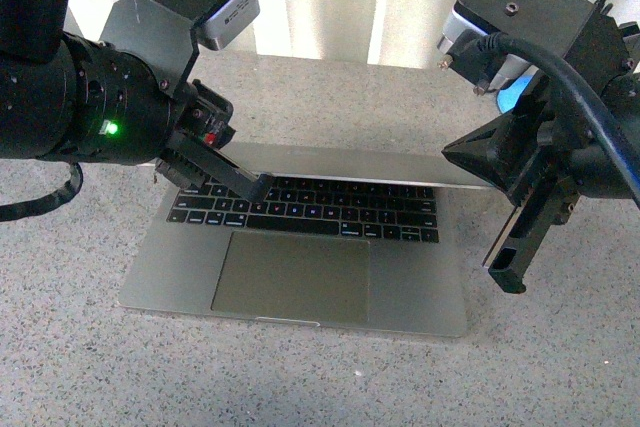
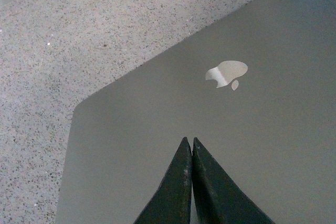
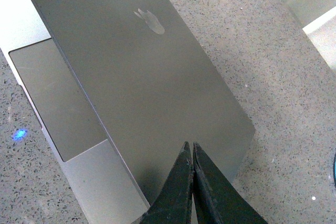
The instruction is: Close laptop
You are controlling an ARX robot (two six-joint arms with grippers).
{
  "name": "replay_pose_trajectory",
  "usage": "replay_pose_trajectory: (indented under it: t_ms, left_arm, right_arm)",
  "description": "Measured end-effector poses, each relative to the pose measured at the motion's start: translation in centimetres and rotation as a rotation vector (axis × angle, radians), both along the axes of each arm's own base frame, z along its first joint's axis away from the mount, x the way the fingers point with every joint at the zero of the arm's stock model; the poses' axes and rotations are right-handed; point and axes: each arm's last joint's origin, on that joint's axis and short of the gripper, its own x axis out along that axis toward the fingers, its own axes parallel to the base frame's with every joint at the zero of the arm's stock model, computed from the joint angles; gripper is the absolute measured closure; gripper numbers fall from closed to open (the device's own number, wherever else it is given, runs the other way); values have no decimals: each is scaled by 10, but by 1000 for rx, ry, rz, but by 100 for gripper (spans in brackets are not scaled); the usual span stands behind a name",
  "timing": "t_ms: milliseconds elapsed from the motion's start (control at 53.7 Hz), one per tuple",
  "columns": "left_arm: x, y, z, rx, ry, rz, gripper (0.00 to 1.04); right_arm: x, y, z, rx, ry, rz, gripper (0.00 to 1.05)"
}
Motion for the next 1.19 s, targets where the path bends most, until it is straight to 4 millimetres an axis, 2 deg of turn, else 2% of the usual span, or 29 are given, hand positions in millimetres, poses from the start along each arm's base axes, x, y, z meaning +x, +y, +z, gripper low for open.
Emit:
replay_pose_trajectory:
  t_ms: [372,763,1191]
  left_arm:
    - [-6,-2,-6,-6,26,-12,101]
    - [-8,-2,-8,-9,33,-13,101]
    - [-15,0,-15,-21,69,-16,101]
  right_arm:
    - [-7,-1,-14,-2,29,-2,104]
    - [-9,1,-16,7,38,-3,104]
    - [-16,-1,-26,15,73,-17,104]
